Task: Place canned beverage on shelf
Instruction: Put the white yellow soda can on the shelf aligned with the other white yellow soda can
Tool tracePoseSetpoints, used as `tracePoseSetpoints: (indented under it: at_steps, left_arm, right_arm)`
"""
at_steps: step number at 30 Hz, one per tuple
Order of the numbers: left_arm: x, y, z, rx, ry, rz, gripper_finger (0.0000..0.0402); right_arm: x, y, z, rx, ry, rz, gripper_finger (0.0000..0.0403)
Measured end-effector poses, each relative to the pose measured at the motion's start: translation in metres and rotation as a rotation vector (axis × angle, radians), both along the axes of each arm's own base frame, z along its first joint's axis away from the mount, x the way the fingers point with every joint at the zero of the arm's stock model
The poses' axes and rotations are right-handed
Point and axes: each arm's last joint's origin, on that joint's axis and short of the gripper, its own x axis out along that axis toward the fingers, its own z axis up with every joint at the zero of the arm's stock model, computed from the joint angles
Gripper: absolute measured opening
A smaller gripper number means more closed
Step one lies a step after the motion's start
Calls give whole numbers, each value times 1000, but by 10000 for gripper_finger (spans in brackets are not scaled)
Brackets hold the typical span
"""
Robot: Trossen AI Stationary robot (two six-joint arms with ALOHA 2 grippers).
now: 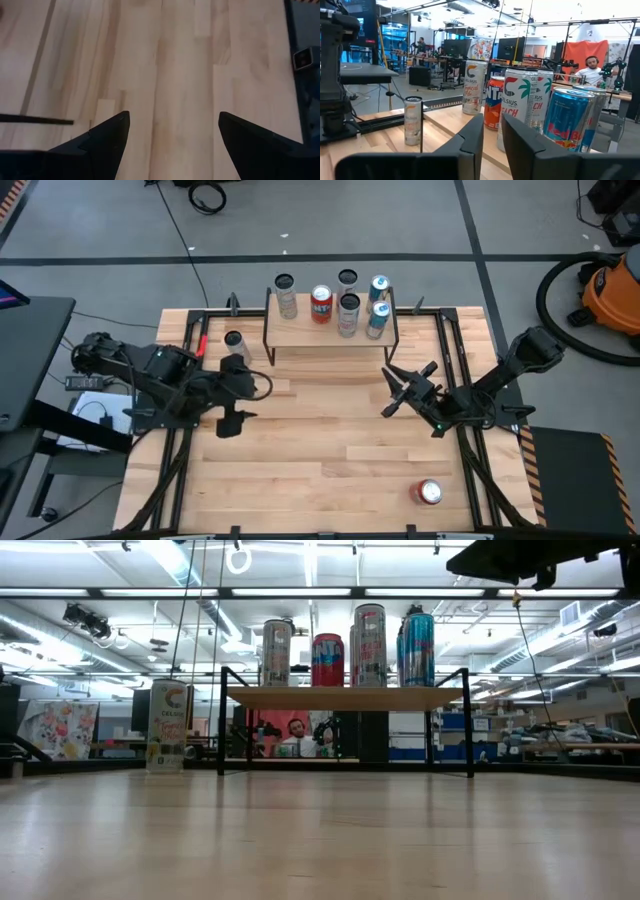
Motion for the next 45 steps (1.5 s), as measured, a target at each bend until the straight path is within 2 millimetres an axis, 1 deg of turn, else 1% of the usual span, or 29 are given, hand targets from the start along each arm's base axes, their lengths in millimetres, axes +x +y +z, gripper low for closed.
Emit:
tracePoseSetpoints:
  at_steps: [8, 13, 18, 21, 23, 25, 29, 32, 36, 39, 42, 45]
  left_arm:
    - [11, -3, -19, 54, 169, 6, 316]
    - [25, -6, -26, 69, 176, -29, 316]
    - [29, -8, -28, 64, 172, -39, 316]
    - [25, 0, -30, 89, 234, -18, 316]
    - [22, 10, -32, 125, 287, 34, 316]
    - [21, 19, -33, 127, 312, 93, 316]
    - [27, 26, -32, 51, 259, 185, 316]
    - [31, 30, -30, 41, 225, 199, 316]
    - [31, 35, -31, 31, 236, 251, 316]
    - [31, 46, -31, 49, 220, 370, 316]
    - [31, 54, -31, 20, 203, 477, 316]
    - [32, 57, -31, 20, 209, 471, 316]
  right_arm:
    - [0, 0, 0, 4, -2, -1, 105]
    - [0, 0, 0, 2, -2, 1, 108]
    - [0, 0, 0, 2, -2, 1, 108]
    - [0, 0, 0, 0, 0, 1, 107]
    - [0, 0, 0, -20, 20, -3, 107]
    - [0, 0, 0, -38, 39, -9, 107]
    - [0, 0, 0, -35, 45, -19, 107]
    - [0, 0, 0, -50, 64, -26, 107]
    - [0, 0, 0, -64, 84, -35, 107]
    - [0, 0, 0, -64, 84, -35, 108]
    - [0, 0, 0, -64, 85, -36, 107]
    - [0, 0, -1, -62, 85, -38, 108]
